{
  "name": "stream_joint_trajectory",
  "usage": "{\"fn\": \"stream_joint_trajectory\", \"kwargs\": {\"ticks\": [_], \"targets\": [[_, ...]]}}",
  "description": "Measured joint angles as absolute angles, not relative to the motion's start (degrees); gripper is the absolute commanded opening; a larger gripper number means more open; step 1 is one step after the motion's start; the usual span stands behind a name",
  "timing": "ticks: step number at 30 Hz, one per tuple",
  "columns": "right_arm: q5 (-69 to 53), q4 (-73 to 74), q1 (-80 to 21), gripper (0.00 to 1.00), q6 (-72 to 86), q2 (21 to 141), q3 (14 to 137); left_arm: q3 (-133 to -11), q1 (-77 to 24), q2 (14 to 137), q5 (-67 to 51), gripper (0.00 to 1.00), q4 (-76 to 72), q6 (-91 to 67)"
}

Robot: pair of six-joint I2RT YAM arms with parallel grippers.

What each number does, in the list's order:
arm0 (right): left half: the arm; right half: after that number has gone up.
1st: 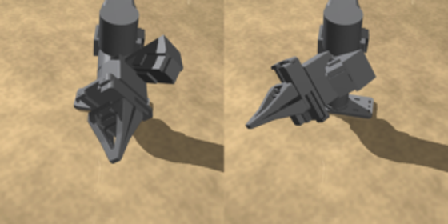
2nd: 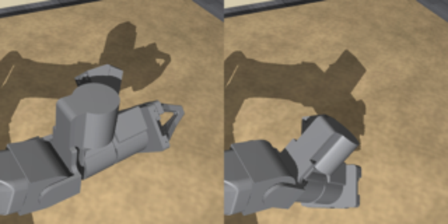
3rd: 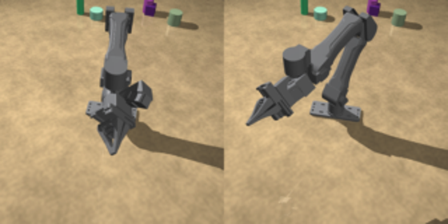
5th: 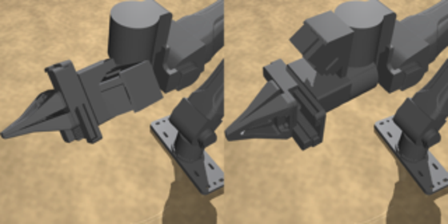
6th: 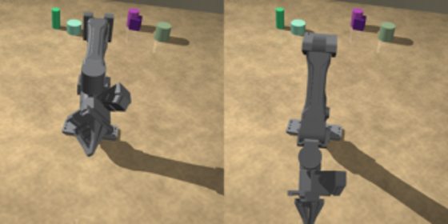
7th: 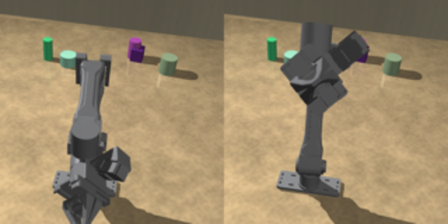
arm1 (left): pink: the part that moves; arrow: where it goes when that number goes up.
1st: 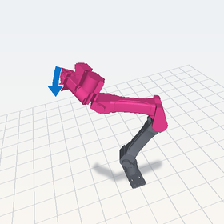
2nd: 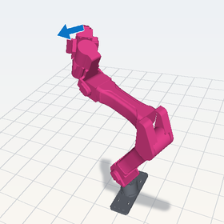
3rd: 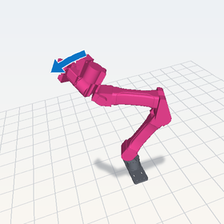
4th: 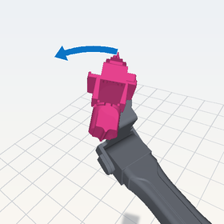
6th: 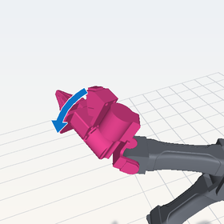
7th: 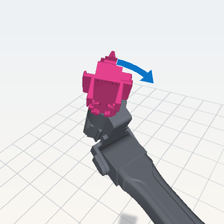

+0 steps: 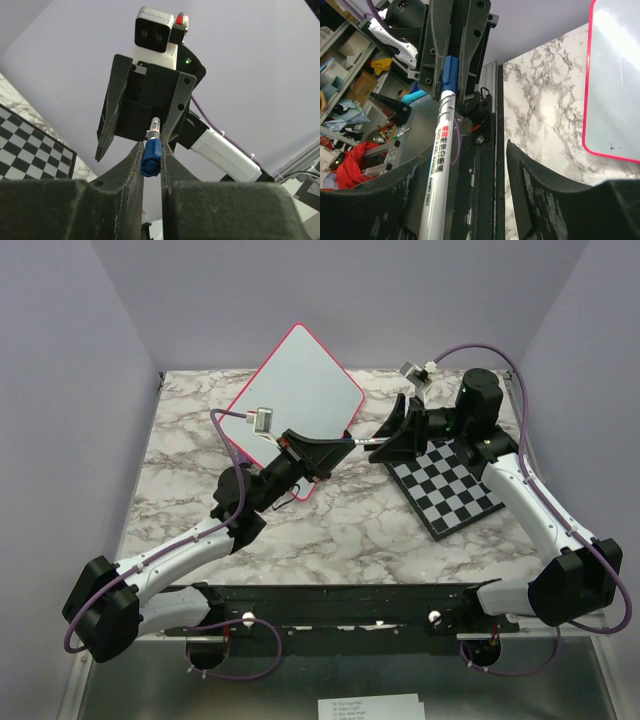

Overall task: Write a sentence on the whiteboard
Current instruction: Open the pen cap from the whiteboard marker.

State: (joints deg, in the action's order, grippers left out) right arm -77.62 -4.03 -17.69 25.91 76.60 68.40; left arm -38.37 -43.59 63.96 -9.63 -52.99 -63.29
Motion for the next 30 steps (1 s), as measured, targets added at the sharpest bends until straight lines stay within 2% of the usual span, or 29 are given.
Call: {"fn": "stream_joint_trajectory", "kwargs": {"ticks": [5,8,9,12,16,17,20,25,26,27,28,30], "targets": [[-78.04,-2.22,-17.69,0.62,24.97,76.6,68.47,-38.65,-43.59,64.86,-11.53,0.0,-49.76,-62.87],[-78.39,-1.83,-17.67,0.56,24.86,76.6,68.53,-38.7,-43.51,64.95,-11.92,0.0,-48.01,-62.15],[-78.54,-1.72,-17.67,0.49,24.82,76.6,68.53,-38.79,-43.51,64.95,-12.01,0.0,-47.64,-61.98],[-78.87,-1.52,-17.67,0.37,24.77,76.6,68.53,-38.92,-43.44,64.95,-12.08,0.0,-46.98,-61.39],[-79.11,-1.34,-17.69,0.35,24.93,76.6,68.53,-38.98,-43.44,64.95,-12.21,0.0,-46.89,-61.04],[-79.13,-1.32,-17.69,0.31,24.93,76.6,68.53,-38.98,-43.44,64.95,-12.25,0.0,-46.89,-60.99],[-79.07,-1.32,-17.74,0.0,24.73,76.6,68.53,-39.0,-43.44,64.95,-12.49,0.0,-47.03,-61.08],[-79.26,-1.17,-17.72,0.01,24.75,76.64,68.6,-39.2,-43.44,64.95,-12.93,0.0,-47.4,-60.95],[-79.26,-1.17,-17.72,0.01,24.62,76.64,68.62,-39.2,-43.44,64.95,-12.93,0.06,-47.44,-60.93],[-79.29,-1.15,-17.72,0.0,24.56,76.64,68.62,-39.2,-43.42,64.93,-12.93,0.17,-47.44,-60.9],[-79.26,-1.17,-17.74,0.01,24.49,76.64,68.62,-39.13,-43.18,64.82,-13.04,0.41,-47.44,-60.93],[-79.24,-1.1,-18.02,0.01,24.32,76.64,68.6,-38.63,-42.65,64.29,-13.54,0.59,-47.44,-60.82]]}}
